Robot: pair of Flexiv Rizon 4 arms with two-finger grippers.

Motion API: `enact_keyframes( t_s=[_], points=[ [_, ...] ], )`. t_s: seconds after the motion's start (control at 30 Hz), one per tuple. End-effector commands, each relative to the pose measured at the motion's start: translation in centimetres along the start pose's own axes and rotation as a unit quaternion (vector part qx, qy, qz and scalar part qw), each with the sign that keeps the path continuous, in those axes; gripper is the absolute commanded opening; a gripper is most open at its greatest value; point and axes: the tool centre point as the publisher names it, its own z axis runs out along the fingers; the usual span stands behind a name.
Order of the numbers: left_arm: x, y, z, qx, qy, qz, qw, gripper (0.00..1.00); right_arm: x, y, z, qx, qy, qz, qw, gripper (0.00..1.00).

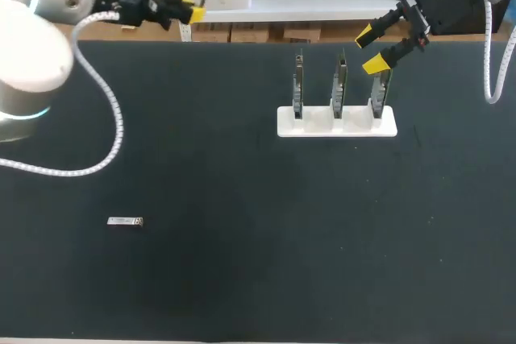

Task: Pick up the optical module with the left hand, and insert it into the network port with the right hand.

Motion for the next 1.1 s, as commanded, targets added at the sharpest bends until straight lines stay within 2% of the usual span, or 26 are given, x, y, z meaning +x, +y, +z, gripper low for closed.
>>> enact_keyframes(
  t_s=[0.03, 0.3, 0.43, 0.8, 1.1],
  points=[
    [-2.1, 0.2, 2.4, 0.022, -0.094, 0.015, 0.995, 0.00, 0.0, 0.1, 0.0, 0.001, 0.000, 0.000, 1.000, 1.00],
    [-6.4, -1.6, 5.3, 0.074, -0.130, 0.046, 0.988, 0.00, 0.0, 0.1, 0.0, 0.001, 0.000, 0.000, 1.000, 1.00],
    [-7.6, -3.0, 6.6, 0.109, -0.151, 0.043, 0.982, 0.00, 0.0, 0.1, 0.0, 0.001, 0.000, 0.000, 1.000, 1.00],
    [-10.2, -7.8, 10.1, 0.194, -0.176, 0.061, 0.963, 0.00, 0.0, 0.1, 0.0, 0.001, 0.000, 0.000, 1.000, 1.00],
    [-11.0, -11.3, 11.9, 0.221, -0.191, 0.065, 0.954, 0.00, 0.0, 0.1, 0.0, 0.001, 0.000, 0.000, 1.000, 1.00]
  ],
)
